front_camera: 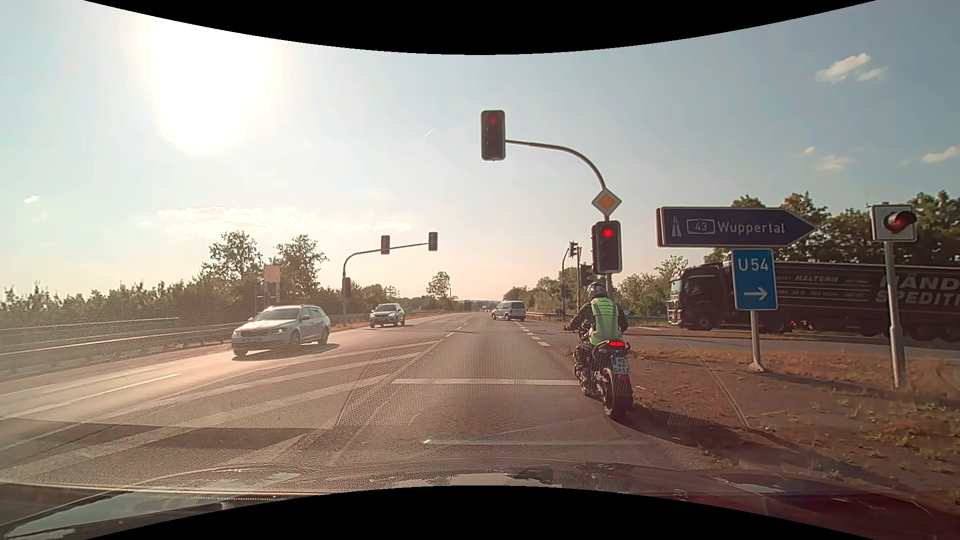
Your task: Follow the waypoints while adhering to traffic rules and regulations
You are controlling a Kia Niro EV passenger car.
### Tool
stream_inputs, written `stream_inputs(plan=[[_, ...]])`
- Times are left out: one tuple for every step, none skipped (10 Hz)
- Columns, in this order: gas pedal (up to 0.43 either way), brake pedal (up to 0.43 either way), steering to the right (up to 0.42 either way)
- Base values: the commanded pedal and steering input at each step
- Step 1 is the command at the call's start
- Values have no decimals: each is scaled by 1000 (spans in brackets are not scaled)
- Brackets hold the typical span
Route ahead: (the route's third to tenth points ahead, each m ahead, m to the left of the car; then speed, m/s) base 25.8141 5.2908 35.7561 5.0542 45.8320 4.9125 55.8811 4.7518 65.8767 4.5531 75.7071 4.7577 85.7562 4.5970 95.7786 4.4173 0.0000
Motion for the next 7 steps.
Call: stream_inputs(plan=[[0,0,2],[0,0,1],[0,0,1],[0,0,1],[0,0,1],[0,0,1],[0,0,1]])
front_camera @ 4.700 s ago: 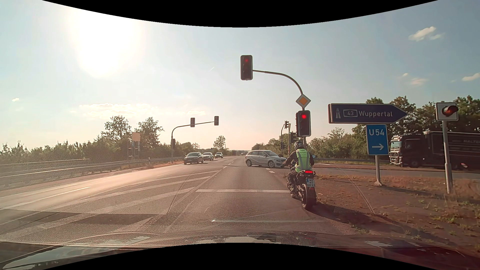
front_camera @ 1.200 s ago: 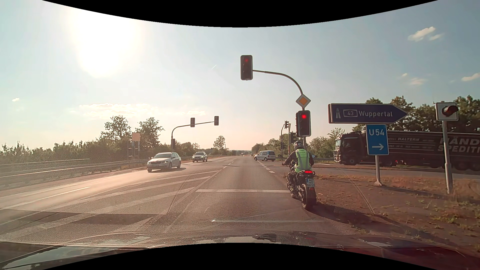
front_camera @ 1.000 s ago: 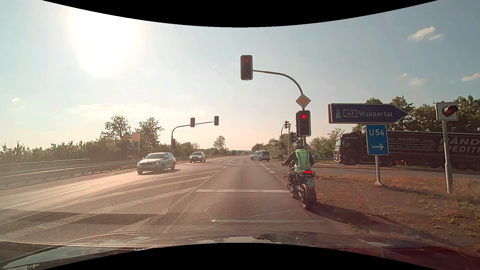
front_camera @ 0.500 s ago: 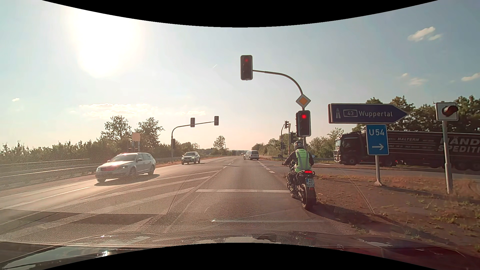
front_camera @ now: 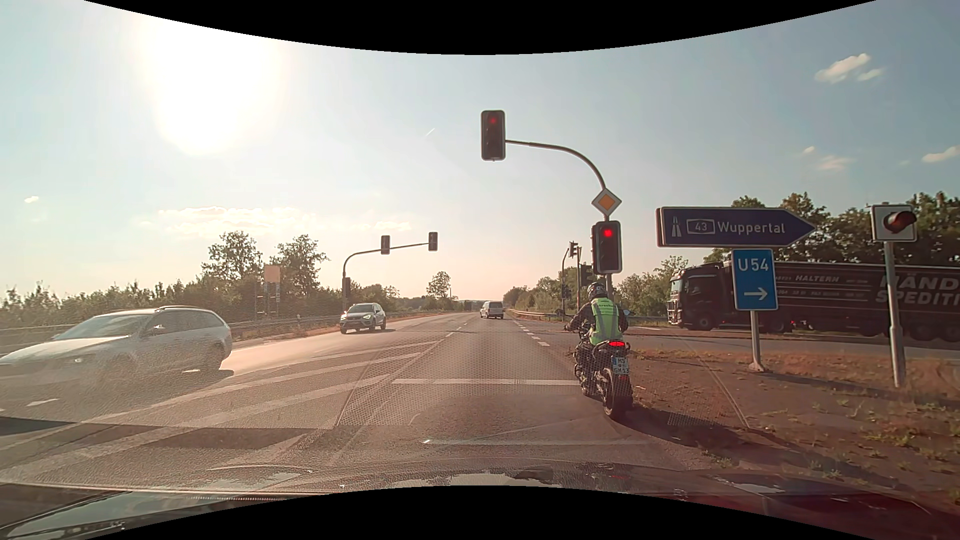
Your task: Follow the waypoints while adhering to traffic rules and regulations
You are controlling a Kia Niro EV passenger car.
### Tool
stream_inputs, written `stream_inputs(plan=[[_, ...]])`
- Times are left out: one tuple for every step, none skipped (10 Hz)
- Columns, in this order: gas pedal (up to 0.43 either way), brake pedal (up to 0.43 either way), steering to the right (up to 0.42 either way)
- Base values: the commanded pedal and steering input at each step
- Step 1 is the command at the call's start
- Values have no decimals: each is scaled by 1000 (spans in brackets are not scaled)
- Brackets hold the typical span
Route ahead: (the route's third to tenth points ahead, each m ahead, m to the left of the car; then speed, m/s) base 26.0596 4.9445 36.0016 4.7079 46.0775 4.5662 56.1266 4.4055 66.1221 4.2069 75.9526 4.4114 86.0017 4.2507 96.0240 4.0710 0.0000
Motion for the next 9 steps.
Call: stream_inputs(plan=[[0,0,2],[0,0,1],[0,0,2],[0,0,2],[0,0,1],[0,0,2],[0,0,2],[0,0,1],[0,0,2]])
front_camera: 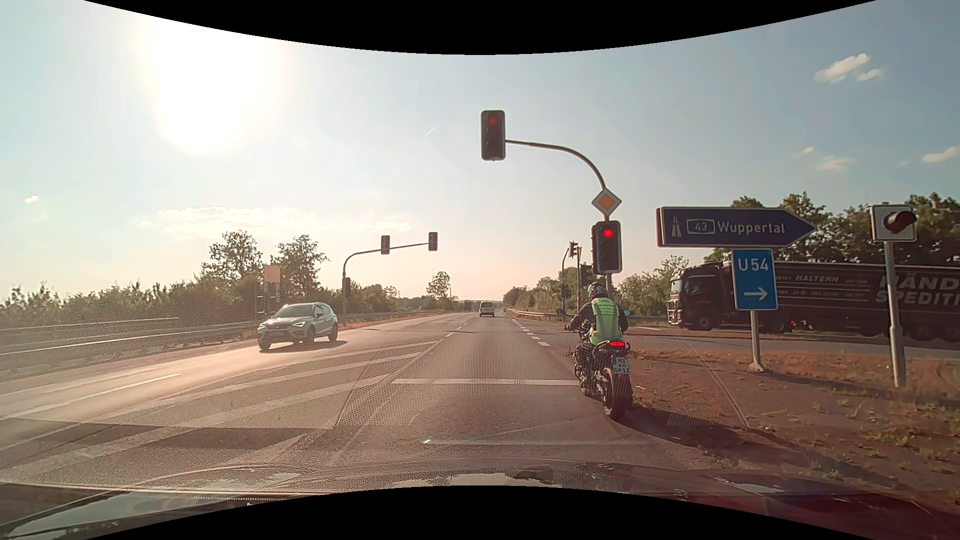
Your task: Follow the waypoints while adhering to traffic rules and regulations
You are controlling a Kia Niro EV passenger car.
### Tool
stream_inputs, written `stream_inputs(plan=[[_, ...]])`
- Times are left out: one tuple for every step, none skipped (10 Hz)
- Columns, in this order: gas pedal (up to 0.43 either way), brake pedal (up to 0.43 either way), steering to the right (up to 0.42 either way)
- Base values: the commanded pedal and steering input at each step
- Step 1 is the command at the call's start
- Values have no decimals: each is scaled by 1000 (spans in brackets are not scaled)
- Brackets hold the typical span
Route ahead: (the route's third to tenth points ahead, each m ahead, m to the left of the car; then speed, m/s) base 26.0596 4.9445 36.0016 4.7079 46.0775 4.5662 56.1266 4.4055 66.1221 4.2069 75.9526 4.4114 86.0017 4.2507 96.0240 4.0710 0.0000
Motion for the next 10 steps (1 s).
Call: stream_inputs(plan=[[0,0,1],[0,0,2],[0,0,2],[0,0,2],[0,0,2],[0,0,2],[0,0,1],[0,0,1],[0,0,2],[0,0,2]])
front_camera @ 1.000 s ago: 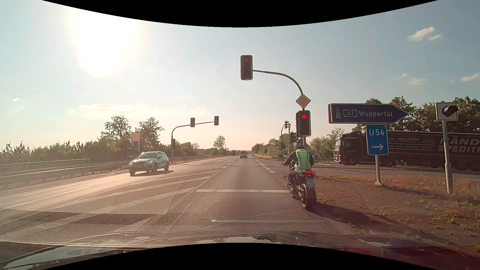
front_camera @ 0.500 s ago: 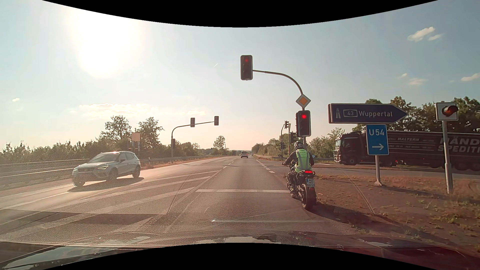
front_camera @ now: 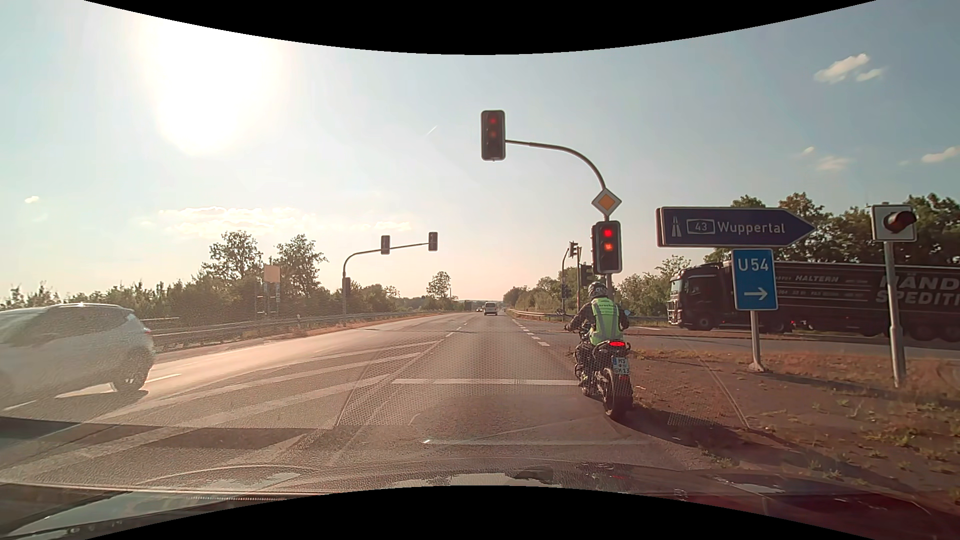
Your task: Follow the waypoints while adhering to traffic rules and regulations
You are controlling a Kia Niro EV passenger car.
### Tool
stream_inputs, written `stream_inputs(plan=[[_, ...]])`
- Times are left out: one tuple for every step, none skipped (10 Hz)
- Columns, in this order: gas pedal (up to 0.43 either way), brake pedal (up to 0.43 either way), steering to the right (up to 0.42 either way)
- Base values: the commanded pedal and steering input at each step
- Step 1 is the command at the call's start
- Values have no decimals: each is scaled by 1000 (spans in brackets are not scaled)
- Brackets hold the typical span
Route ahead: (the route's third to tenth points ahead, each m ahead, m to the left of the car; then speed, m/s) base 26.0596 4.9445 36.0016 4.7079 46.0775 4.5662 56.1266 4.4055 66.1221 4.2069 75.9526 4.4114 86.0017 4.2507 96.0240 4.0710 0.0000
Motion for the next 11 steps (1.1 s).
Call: stream_inputs(plan=[[0,0,2],[0,0,2],[0,0,1],[0,0,2],[0,0,1],[0,0,2],[0,0,1],[0,0,1],[0,0,2],[39,0,2],[47,0,1]])
